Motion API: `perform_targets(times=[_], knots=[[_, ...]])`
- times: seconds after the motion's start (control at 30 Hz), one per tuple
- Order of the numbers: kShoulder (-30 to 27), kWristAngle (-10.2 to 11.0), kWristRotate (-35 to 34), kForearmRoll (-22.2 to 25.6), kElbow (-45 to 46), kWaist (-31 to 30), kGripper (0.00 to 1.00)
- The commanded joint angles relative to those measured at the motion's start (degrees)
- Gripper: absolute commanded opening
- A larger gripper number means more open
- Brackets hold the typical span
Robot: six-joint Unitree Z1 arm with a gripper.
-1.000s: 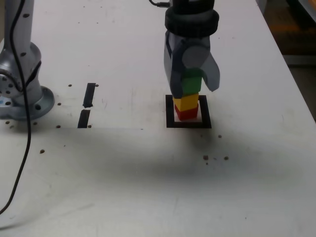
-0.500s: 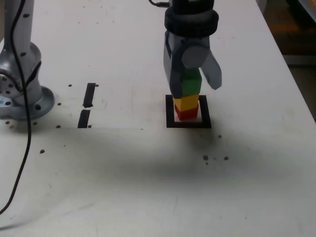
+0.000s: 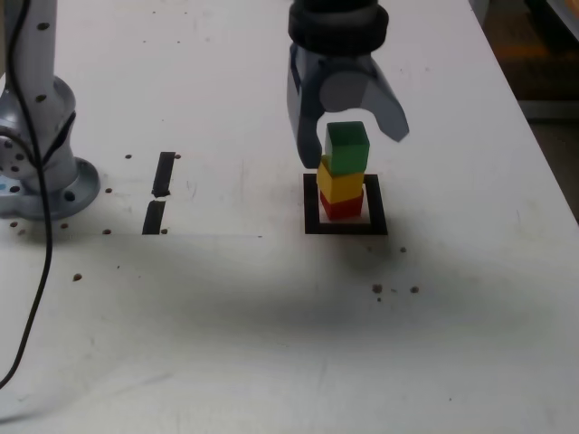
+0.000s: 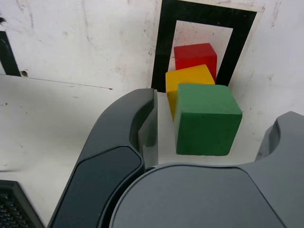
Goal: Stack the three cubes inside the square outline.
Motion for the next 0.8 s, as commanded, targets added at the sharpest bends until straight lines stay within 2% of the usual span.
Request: perform_targets(times=[0.0, 0.37, 0.77], knots=[[-1.8, 0.9, -0.4, 0.9, -0.1, -0.1, 0.88], [-10.2, 4.6, -2.6, 3.1, 5.5, 0.4, 0.97], [-15.9, 3.8, -4.6, 0.3, 18.7, 2.5, 1.00]])
